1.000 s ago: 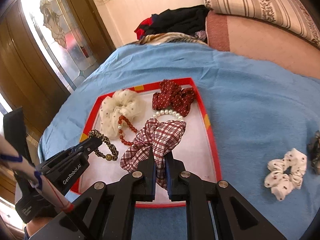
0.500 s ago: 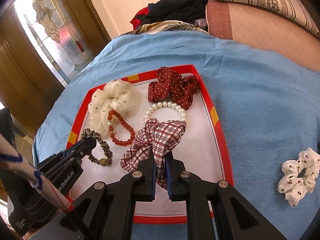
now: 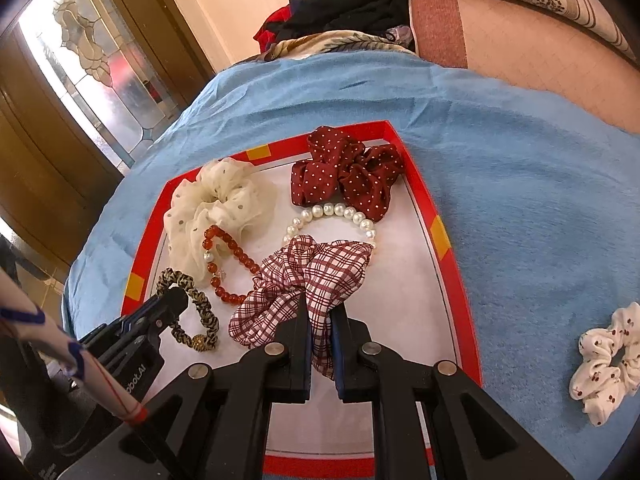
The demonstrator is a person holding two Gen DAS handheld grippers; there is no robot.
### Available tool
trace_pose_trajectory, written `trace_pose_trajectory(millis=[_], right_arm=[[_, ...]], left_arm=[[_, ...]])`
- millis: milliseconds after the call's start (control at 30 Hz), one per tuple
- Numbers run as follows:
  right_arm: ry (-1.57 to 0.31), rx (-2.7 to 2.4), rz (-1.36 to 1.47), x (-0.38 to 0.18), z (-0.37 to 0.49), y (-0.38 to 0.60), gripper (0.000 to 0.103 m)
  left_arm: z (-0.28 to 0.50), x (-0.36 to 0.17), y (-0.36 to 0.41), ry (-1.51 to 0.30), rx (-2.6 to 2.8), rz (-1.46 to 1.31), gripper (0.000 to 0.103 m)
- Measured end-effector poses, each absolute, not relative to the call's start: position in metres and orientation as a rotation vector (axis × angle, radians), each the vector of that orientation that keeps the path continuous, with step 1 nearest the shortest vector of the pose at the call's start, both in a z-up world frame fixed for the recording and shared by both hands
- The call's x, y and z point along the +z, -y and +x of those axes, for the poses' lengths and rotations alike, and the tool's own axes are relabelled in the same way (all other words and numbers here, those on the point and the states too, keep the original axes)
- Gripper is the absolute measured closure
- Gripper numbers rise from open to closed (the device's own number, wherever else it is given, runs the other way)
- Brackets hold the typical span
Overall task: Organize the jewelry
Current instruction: 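Carry the leopard-print and red gingham scrunchies over the tray, then open both tools to drop the scrunchies into the tray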
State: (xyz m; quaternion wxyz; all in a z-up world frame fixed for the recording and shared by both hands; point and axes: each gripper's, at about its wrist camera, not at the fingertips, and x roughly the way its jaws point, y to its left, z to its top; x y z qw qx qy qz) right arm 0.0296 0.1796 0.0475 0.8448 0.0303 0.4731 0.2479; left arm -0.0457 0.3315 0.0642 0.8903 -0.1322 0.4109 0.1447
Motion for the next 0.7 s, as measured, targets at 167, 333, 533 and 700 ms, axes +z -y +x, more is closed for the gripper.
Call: trace_pose_trajectory(millis=[167, 333, 533, 700], right_arm=[[-0.999, 0.516, 0.06, 0.047, 0.034, -0.183, 0.092], [-1.004, 0.505, 0.066, 0.046, 0.042, -0.184, 0.092], [-1.003, 0.502, 0.067, 0.049, 0.042, -0.182, 0.087], [-0.999, 0.504, 0.082, 0.053, 0.041, -0.178, 0.065]], left_arm=[[-0.043, 0.062, -0.334, -0.86, 0.309, -0.286, 0.095], [-0.041, 0.061, -0.338, -0.865, 0.32, -0.295, 0.094], [-0.04, 0.061, -0.342, -0.866, 0.321, -0.32, 0.085], [-0.042, 0.063, -0.34, -0.853, 0.325, -0.317, 0.069]])
